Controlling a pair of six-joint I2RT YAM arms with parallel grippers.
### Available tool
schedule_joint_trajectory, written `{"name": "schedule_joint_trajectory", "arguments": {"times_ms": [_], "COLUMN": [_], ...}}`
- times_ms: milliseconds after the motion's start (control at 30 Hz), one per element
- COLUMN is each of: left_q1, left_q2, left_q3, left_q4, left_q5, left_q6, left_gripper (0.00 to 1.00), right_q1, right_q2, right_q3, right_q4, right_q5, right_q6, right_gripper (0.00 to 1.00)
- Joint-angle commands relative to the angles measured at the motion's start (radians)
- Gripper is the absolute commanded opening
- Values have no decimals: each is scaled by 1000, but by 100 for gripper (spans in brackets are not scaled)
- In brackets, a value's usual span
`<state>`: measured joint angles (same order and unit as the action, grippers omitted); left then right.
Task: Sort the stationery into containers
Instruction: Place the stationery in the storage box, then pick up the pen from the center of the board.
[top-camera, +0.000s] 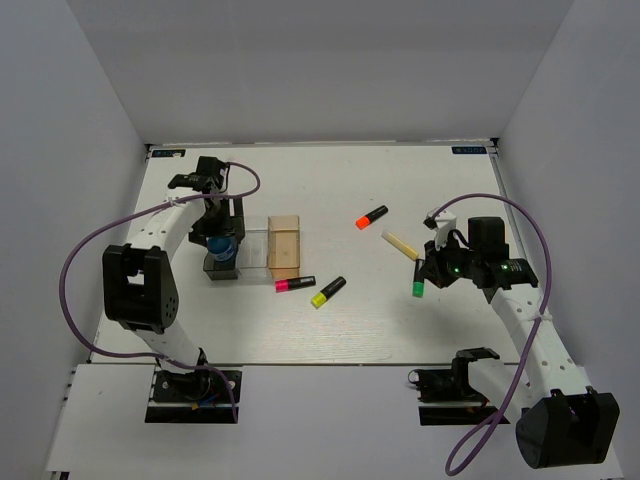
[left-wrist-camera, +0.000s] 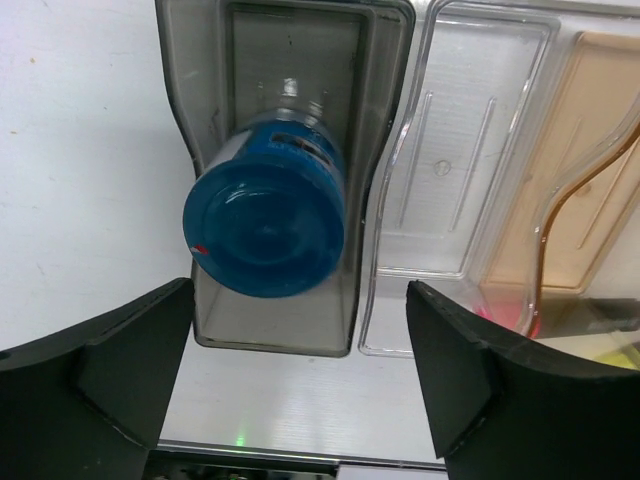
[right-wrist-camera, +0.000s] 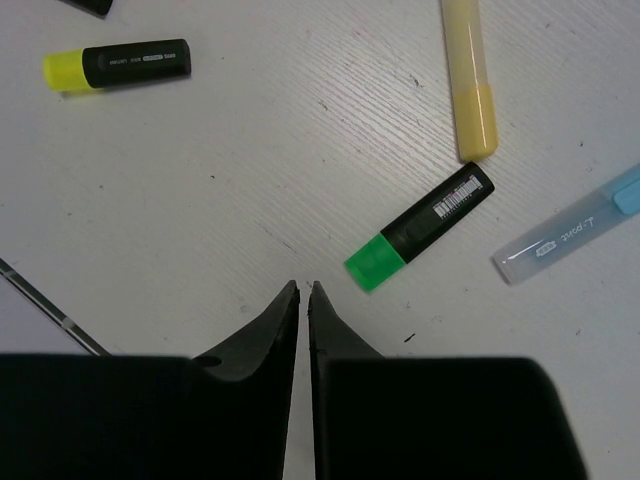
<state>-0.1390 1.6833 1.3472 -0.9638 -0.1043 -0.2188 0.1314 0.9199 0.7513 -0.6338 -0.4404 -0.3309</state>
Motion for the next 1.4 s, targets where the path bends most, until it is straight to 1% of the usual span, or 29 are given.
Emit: {"name": "schedule_joint_trajectory", "arguments": {"times_ms": [0, 33, 233, 267, 333, 367, 400, 433, 467, 500, 533, 567, 600, 633, 667, 700, 733, 767, 800, 833, 867, 900, 933, 1000, 1033, 1133, 1233, 1267, 1367], "left_q1": [9, 7, 7, 6, -20, -31, -78, -94, -132, -158, -215, -287, -327, -455, -494, -532, -625, -648, -671, -715, -724, -737, -743, -744, -745, -754, -777, -777, -777], "left_q2": [-4, -4, -19, -48, -95, -114, -176, -198, -221, -293, -315, -335, -365, -366, -359, -350, -332, -301, -269, -239, -220, -206, -168, -142, -87, 11, 105, 140, 208], "left_q3": [-2, 0, 6, 6, 12, 13, 10, 6, -2, -43, -63, -97, -121, -131, -137, -141, -151, -152, -151, -149, -146, -142, -141, -128, -106, -38, 10, 16, 35], "left_q4": [13, 10, 4, 2, 8, 13, 23, 30, 37, 78, 91, 106, 121, 122, 122, 123, 122, 125, 125, 128, 128, 143, 173, 209, 226, 253, 281, 289, 316], "left_q5": [26, 28, 31, 44, 60, 84, 103, 135, 206, 219, 225, 242, 232, 213, 180, 145, 108, 110, 110, 110, 110, 109, 133, 172, 176, 190, 160, 158, 150], "left_q6": [-2, -2, -5, -7, 1, 22, 33, 47, 56, 59, 62, 68, 81, 105, 120, 137, 157, 189, 211, 211, 248, 249, 249, 233, 230, 226, 229, 193, 174], "left_gripper": [98, 100, 100, 100, 100, 96, 78, 53, 26, 0, 0, 0, 0, 0, 5, 12, 36, 47, 54, 68, 71, 71, 73, 73, 73, 73, 73, 73, 73], "right_q1": [2, 1, -1, 2, 2, 2, 5, 8, 11, 20, 31, 43, 46, 60, 69, 74, 79, 82, 85, 83, 85, 83, 82, 80, 80, 80, 79, 82, 80], "right_q2": [-7, -6, -3, -4, 0, 8, 14, 20, 33, 58, 71, 114, 129, 144, 174, 183, 192, 198, 207, 208, 211, 206, 203, 180, 175, 155, 154, 152, 145], "right_q3": [34, 33, 33, 31, 29, 29, 26, 29, 33, 40, 46, 63, 80, 88, 92, 98, 100, 103, 106, 106, 105, 103, 103, 92, 77, 63, 63, 62, 60], "right_q4": [-1, -1, -1, 0, 6, 2, -4, 3, 0, 3, 3, 0, -1, -1, -1, 0, 6, 5, 3, 5, 6, 6, 6, 19, 23, 34, 25, 23, 19], "right_q5": [2, 2, 2, 5, 8, -1, -10, -46, -58, -58, -32, -23, -15, -2, 5, 11, 22, 22, 26, 32, 38, 48, 60, 80, 91, 101, 100, 97, 95], "right_q6": [-14, -16, -14, -14, -13, -16, -37, -45, -59, -57, -51, -37, -34, -24, -19, -13, 1, 3, 6, 10, 12, 19, 21, 24, 27, 29, 30, 29, 27], "right_gripper": [11, 11, 14, 34, 79, 90, 90, 89, 76, 24, 2, 0, 0, 0, 0, 5, 11, 20, 28, 30, 32, 32, 32, 32, 32, 32, 32, 32, 32]}}
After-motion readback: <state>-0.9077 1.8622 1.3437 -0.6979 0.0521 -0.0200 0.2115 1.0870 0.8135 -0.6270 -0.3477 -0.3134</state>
